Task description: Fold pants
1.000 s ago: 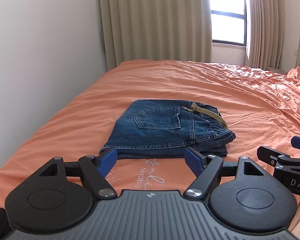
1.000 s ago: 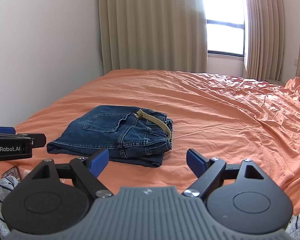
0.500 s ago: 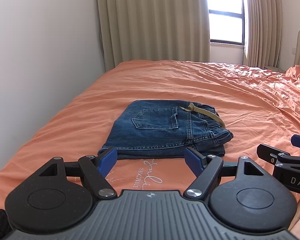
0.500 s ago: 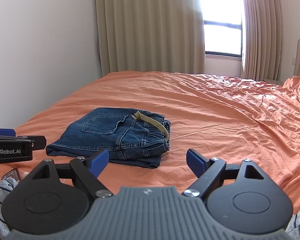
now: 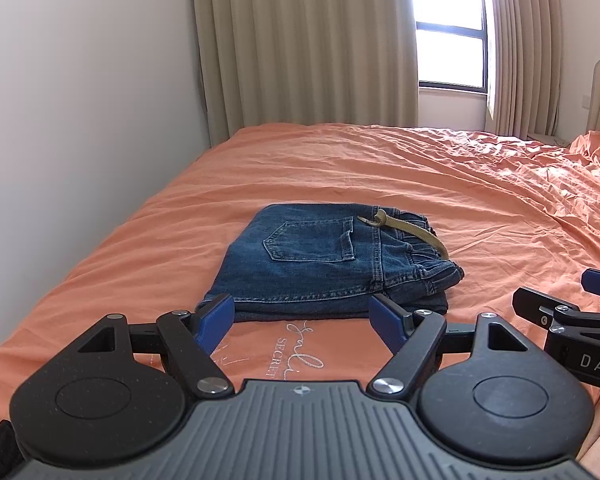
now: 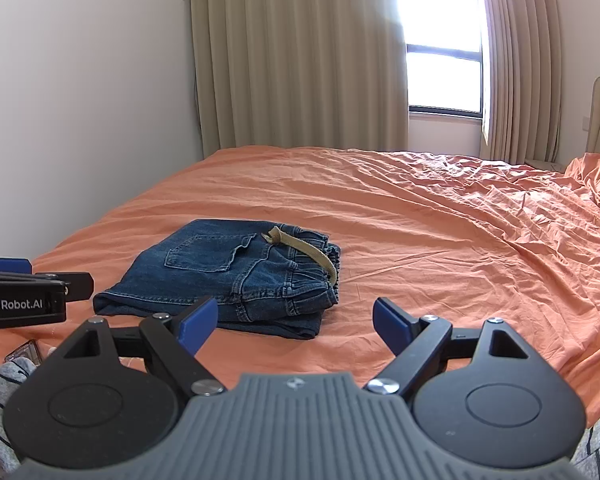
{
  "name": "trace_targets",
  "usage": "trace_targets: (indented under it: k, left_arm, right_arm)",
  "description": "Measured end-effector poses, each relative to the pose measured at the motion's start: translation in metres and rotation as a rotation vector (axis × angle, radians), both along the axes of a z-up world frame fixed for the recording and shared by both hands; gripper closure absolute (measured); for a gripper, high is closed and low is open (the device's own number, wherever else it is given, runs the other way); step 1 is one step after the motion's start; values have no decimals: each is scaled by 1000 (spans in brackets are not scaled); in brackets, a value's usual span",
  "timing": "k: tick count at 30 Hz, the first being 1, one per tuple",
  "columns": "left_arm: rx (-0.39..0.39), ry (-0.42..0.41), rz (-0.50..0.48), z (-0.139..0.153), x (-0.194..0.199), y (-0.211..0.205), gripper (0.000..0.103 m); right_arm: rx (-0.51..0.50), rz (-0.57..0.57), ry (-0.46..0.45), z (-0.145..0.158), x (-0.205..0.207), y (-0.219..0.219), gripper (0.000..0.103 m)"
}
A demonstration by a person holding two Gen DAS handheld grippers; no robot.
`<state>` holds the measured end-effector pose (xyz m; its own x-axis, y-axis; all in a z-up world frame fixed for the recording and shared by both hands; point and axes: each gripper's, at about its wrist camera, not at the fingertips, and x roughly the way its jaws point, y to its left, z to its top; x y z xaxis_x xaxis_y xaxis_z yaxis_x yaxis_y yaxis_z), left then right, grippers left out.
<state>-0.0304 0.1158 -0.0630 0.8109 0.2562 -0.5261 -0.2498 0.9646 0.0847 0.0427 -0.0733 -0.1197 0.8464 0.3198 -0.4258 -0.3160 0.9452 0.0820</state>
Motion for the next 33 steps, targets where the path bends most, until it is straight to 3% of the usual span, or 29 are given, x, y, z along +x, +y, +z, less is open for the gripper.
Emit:
trace_targets:
  k: [33]
  left_arm:
    - [18,4,-10,1,1,4,17]
  right_arm:
    - [11,-2,11,0,-2,0,22]
